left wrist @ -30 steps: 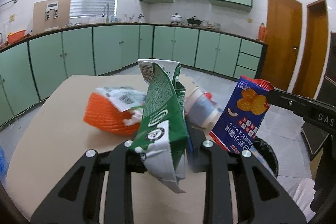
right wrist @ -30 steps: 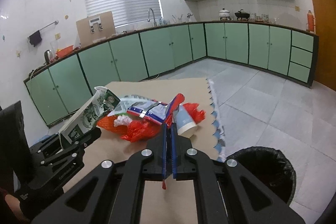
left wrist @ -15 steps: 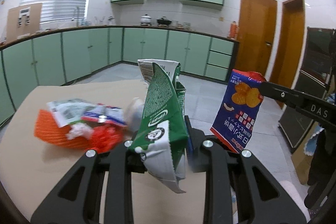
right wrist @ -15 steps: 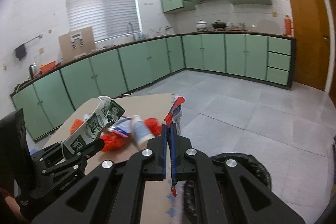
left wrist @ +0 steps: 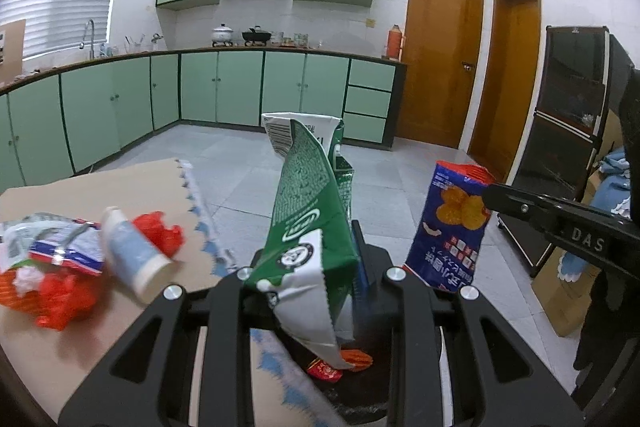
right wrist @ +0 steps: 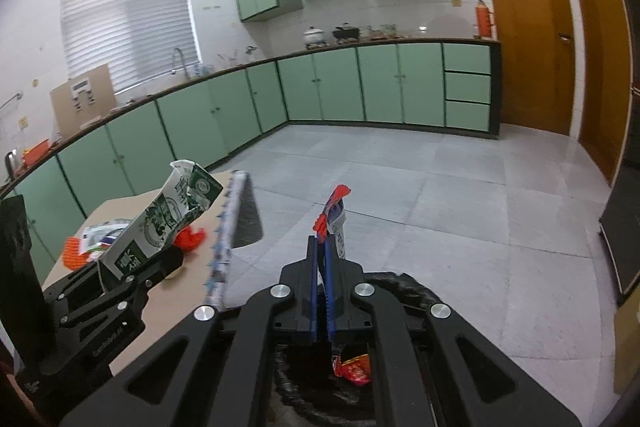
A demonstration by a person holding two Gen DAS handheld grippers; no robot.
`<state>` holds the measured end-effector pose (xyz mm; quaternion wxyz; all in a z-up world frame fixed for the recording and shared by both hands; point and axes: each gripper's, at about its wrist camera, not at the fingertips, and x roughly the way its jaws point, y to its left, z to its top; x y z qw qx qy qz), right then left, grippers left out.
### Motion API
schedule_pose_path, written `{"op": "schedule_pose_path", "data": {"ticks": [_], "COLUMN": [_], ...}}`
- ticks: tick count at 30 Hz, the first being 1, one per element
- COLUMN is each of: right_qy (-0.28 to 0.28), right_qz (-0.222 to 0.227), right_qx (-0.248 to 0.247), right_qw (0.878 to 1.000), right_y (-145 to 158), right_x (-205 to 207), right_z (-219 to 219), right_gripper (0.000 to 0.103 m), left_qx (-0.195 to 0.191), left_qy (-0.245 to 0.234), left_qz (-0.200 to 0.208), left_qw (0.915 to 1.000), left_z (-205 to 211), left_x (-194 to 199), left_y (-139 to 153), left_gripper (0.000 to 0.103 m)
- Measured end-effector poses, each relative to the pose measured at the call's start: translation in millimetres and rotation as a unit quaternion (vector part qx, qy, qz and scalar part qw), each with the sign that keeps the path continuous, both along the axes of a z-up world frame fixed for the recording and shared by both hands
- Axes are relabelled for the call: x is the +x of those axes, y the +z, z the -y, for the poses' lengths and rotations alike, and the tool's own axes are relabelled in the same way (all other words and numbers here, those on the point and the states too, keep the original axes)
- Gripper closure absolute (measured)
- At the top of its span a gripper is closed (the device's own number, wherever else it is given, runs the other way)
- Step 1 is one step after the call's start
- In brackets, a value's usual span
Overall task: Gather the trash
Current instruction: 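Carry both bags over the black bin and open both tools to drop them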
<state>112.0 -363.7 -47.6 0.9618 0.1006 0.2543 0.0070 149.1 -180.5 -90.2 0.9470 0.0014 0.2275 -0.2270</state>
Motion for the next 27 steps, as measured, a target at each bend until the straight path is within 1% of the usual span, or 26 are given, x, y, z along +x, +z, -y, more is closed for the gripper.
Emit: {"op": "schedule_pose_path", "data": {"ticks": [4, 7, 11, 13, 16, 19, 20, 21, 22, 23, 24, 26, 27], "right_qy": [-0.012, -0.020, -0.028, -0.031, -0.032, -0.036, -0.038, -0.041, -0.045, -0.047, -0.051, -0.054, -0.059], "right_qz": [-0.013, -0.028, -0.046, -0.052, -0.061, -0.075, -0.079, -0.083, -0.087, -0.088, -0.088, -0.089, -0.088], "right_qx": [0.006, 0.013, 0.022, 0.027, 0.025, 0.023, 0.024, 0.026, 0.026, 0.027, 0.025, 0.022, 0.018], "right_qw": [1.000, 0.999, 0.998, 0.998, 0.997, 0.996, 0.996, 0.995, 0.995, 0.995, 0.995, 0.994, 0.994], "right_y": [-15, -31, -50, -58, -66, -73, -75, -78, -79, -79, -80, -78, -75], "right_x": [6, 11, 18, 21, 24, 30, 32, 33, 33, 32, 30, 28, 26], "right_z": [17, 29, 43, 48, 51, 50, 52, 54, 55, 55, 56, 55, 53], "right_gripper": [0.100, 0.100, 0.100, 0.100, 0.099, 0.094, 0.094, 0.089, 0.076, 0.069, 0.063, 0.059, 0.051], "left_qx": [0.007, 0.009, 0.014, 0.018, 0.024, 0.024, 0.023, 0.021, 0.018, 0.017, 0.017, 0.015, 0.014], "left_qy": [-0.008, -0.019, -0.035, -0.036, -0.039, -0.038, -0.037, -0.035, -0.033, -0.031, -0.027, -0.021, -0.015], "left_qz": [-0.013, -0.030, -0.054, -0.057, -0.062, -0.072, -0.075, -0.078, -0.078, -0.077, -0.074, -0.066, -0.061], "left_qw": [0.9999, 0.9993, 0.9979, 0.9976, 0.9970, 0.9964, 0.9962, 0.9961, 0.9962, 0.9964, 0.9968, 0.9975, 0.9980], "left_z": [18, 37, 52, 56, 63, 66, 66, 63, 61, 58, 54, 46, 39], "left_x": [12, 31, 48, 51, 57, 63, 65, 66, 67, 66, 65, 64, 62], "left_y": [-12, -17, -30, -35, -42, -47, -48, -48, -47, -45, -42, -35, -31], "left_gripper": [0.078, 0.078, 0.078, 0.077, 0.075, 0.071, 0.070, 0.070, 0.070, 0.069, 0.067, 0.064, 0.061]}}
